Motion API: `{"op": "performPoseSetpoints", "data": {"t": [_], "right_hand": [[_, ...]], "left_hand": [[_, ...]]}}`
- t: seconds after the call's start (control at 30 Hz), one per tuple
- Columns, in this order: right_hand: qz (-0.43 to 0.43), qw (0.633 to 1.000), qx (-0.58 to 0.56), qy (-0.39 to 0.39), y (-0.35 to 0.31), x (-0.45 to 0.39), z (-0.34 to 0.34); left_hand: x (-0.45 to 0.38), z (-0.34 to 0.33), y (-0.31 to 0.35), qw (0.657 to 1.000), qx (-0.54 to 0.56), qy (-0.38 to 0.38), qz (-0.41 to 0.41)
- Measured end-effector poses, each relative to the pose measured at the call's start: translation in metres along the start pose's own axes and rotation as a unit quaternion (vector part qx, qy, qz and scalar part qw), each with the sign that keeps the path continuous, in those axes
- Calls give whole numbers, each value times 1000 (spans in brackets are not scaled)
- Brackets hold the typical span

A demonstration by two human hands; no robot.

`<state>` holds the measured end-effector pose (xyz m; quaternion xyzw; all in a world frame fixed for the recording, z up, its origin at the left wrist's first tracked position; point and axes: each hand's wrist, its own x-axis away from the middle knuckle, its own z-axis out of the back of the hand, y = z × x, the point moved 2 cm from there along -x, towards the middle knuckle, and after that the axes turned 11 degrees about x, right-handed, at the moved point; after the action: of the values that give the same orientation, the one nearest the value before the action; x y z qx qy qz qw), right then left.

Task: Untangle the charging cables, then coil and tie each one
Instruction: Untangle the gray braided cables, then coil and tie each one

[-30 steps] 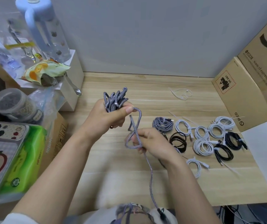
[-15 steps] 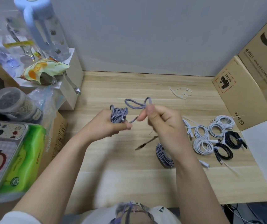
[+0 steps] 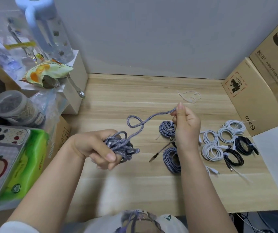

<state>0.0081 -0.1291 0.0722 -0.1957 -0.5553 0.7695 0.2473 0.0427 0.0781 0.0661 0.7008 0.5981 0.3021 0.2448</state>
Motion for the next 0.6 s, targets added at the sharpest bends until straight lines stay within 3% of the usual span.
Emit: {"op": "performPoseSetpoints", "data": {"t": [0.13, 0.27, 0.37, 0.5, 0.6], "right_hand": [[-57, 995, 59, -55, 18, -1, -7], [-77, 980, 48, -176, 14, 3, -10], [-13, 969, 60, -238, -4, 11, -9], [106, 964, 133, -203, -23, 21, -13], [130, 971, 119, -163, -28, 25, -17]], "left_hand": [[0, -2, 9, 997, -13, 34, -65], [0, -1, 15, 977, -62, 200, -28], [-2, -1, 16, 956, -93, 279, -14], [-7, -3, 17, 932, -123, 342, 15], [-11, -2, 16, 910, -150, 386, 29]]}}
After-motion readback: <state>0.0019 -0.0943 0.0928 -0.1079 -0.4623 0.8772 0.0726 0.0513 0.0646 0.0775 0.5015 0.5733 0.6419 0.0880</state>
